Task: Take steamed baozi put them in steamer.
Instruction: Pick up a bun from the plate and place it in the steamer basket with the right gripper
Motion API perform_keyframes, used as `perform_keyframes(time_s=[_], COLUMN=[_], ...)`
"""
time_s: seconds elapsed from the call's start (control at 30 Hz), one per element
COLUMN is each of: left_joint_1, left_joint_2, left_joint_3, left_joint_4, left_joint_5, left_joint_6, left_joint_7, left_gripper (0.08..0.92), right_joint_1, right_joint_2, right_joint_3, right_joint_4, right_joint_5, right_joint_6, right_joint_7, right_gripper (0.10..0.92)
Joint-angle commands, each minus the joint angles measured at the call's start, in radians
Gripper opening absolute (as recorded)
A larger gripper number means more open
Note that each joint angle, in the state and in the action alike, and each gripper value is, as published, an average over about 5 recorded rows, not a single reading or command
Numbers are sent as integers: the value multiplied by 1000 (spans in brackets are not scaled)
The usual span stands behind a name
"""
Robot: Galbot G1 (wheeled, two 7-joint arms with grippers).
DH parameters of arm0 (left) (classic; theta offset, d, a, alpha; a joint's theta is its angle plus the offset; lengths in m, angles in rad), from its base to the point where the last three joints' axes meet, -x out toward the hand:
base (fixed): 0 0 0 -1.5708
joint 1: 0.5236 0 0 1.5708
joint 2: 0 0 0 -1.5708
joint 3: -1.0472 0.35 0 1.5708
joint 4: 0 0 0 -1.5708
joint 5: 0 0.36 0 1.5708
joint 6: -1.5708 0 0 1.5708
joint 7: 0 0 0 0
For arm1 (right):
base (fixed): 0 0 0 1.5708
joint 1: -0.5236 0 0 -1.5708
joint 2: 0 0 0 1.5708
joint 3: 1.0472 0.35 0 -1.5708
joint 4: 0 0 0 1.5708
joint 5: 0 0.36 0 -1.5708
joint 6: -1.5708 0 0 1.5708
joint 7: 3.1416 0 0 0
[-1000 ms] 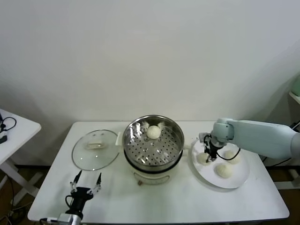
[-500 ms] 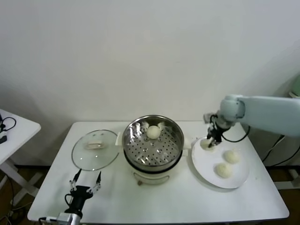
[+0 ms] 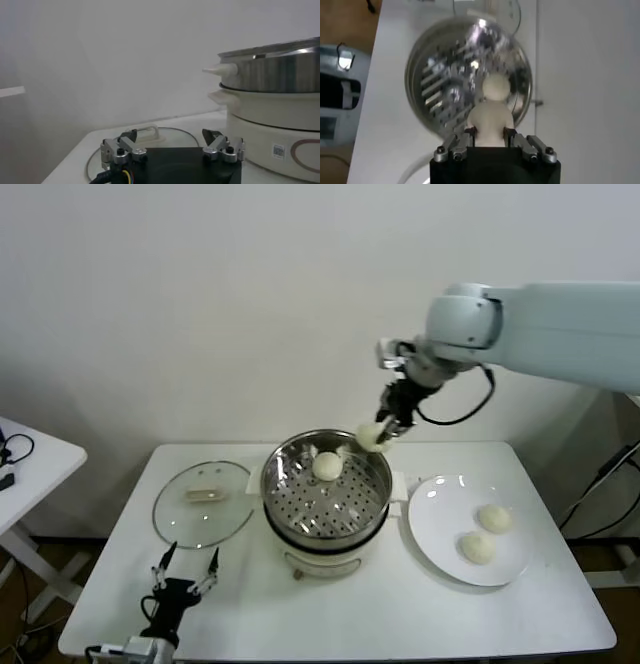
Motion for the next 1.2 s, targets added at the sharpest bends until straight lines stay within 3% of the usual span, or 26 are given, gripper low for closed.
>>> perform_keyframes(time_s=[0.03, 0.43, 0.8, 0.9, 1.2], left_joint_1=[2, -12, -24, -25, -21], left_joint_2=[3, 9, 14, 13, 13], left_joint_3=[-4, -4, -3, -3, -6], left_joint_4=[1, 28, 55, 57, 54], left_joint_5=[-1, 0, 0, 1, 4], left_joint_6=[0, -1, -8, -9, -16], left_joint_7=[1, 2, 1, 1, 0], left_gripper=[823, 823, 823, 823, 823], right_joint_1=[-216, -406, -485, -486, -357], right_joint_2=[243, 292, 315, 314, 207], right_joint_3=[165, 87, 113, 118, 112], right_joint_4=[-90, -244, -343, -347, -250], right_joint_5=[34, -174, -226, -238, -155], right_joint_6=[-92, -41, -20, -10, 34], right_joint_7=[91, 75, 70, 69, 7], right_gripper=[430, 433, 435, 465, 707])
